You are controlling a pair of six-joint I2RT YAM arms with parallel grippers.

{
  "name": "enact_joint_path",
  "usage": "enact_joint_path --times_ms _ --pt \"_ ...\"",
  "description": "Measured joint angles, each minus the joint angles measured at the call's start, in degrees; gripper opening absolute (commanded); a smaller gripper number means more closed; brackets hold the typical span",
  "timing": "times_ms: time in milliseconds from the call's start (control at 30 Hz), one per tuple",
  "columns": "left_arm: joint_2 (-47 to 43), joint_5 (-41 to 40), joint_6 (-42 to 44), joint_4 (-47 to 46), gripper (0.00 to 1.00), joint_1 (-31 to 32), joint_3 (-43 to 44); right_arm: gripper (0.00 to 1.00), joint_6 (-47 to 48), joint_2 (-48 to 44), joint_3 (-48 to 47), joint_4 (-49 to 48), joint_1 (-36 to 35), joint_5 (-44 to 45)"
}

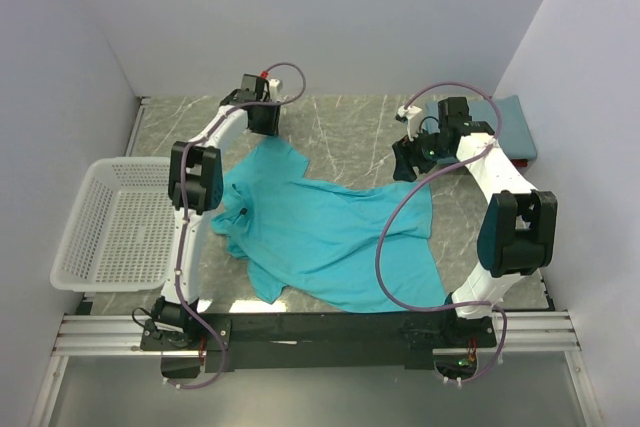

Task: Fold and stack the t-shirts
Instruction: Flatten the tshirt out

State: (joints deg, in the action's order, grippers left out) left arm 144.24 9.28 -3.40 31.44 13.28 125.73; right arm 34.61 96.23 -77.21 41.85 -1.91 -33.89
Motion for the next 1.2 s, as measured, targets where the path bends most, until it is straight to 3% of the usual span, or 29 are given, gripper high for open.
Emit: enact_joint_path --times_ms 133,433,467,800,1000,1200 --pt "-0.22 -4.26 1.01 -0.79 0.34 1.11 -0.87 0.75 -0.02 0.0 0.0 0.04 0.13 0.0" --pt "-1.92 -8.44 1.2 -3.65 0.07 1.97 -4.37 0.75 0.0 0.0 0.0 0.17 0.22 0.24" --pt "-2.08 -8.57 1.2 -3.82 0.0 1.99 -4.63 0.75 0.0 0.0 0.0 0.17 0.22 0.26" --pt "-9.4 -11.37 0.48 -6.58 0.0 0.68 -16.5 0.75 0.37 0.09 0.28 0.15 0.26 2.69" --pt "-15.89 -11.76 -1.62 -7.52 0.0 -3.39 -26.51 0.74 1.29 3.02 0.37 0.79 0.37 6.99" --pt "-17.68 -11.39 -4.0 -9.05 0.0 -7.96 -29.79 0.73 1.4 7.74 0.37 2.49 1.01 10.95"
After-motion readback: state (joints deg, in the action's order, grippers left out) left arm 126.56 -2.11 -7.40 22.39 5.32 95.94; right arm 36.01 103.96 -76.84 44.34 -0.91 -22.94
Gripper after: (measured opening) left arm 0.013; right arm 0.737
